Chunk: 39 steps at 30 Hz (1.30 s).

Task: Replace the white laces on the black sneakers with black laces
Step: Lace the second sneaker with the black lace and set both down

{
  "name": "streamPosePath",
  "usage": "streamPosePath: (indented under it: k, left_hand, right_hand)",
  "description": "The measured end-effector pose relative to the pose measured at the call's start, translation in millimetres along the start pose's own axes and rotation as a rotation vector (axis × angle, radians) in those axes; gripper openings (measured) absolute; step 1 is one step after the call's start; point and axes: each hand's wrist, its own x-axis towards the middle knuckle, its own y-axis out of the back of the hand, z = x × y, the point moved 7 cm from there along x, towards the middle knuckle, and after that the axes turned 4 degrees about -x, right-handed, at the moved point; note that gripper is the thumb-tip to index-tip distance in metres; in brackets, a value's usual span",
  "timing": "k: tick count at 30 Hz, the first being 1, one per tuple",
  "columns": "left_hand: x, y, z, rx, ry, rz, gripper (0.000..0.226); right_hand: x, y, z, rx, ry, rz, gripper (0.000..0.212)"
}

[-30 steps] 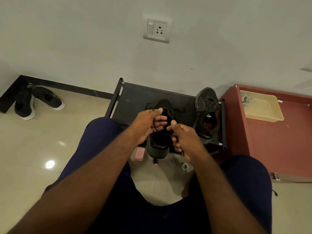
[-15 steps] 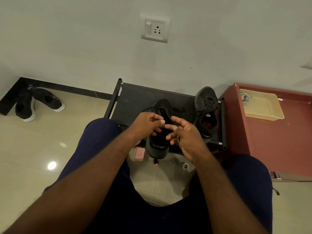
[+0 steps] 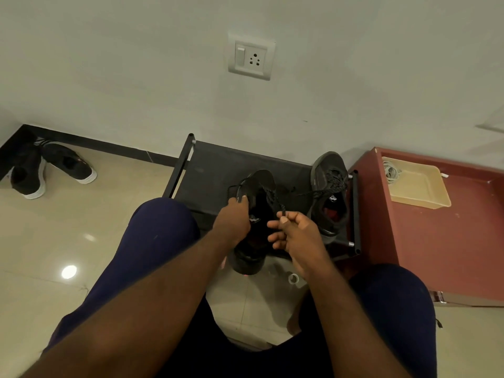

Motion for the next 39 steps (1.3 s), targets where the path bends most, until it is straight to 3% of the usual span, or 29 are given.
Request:
streamPosePath:
  k: [4, 8, 15, 19, 27, 35, 39]
  left_hand:
    - [-26.8, -18.9, -3.3, -0.032, 0.008, 0.017, 0.074]
    - [-25.8, -21.1, -9.2, -0.076, 0.008, 0.019, 0.083]
    - [-26.0, -24.2, -9.1, -0.134, 0.033, -0.005, 0.089]
    - [-27.2, -27.5, -9.8, -0.163, 0.017, 0.002, 0.084]
    - [-28.3, -32.9, -10.4, -0.121, 0.008, 0.009, 0.084]
    - [-30.2, -37.6, -12.1, -0.108, -0.015, 0.008, 0.085]
    - [-31.8, -37.9, -10.4, -0.092, -0.019, 0.010, 0.086]
  right_hand:
    - [14.3, -10.6, -28.8, -0.038, 0.078, -0.048, 0.012]
    - [48.6, -34.0, -48.5, -0.377, 0.120, -0.121, 0.013]
    - [101.4, -54.1, -38.3, -0.605, 0.068, -0.069, 0.012]
    - [107.7, -63.8, -41.3, -0.830, 0.201, 0.002, 0.018]
    - [110.7, -68.5, -45.1, -0.690, 0.252, 0.049, 0.023]
    - [112.2, -72.6, -53.0, -0.942, 0.313, 0.095, 0.007]
    - [113.0, -69.9, -50.2, -0.922, 0.279, 0.105, 0.008]
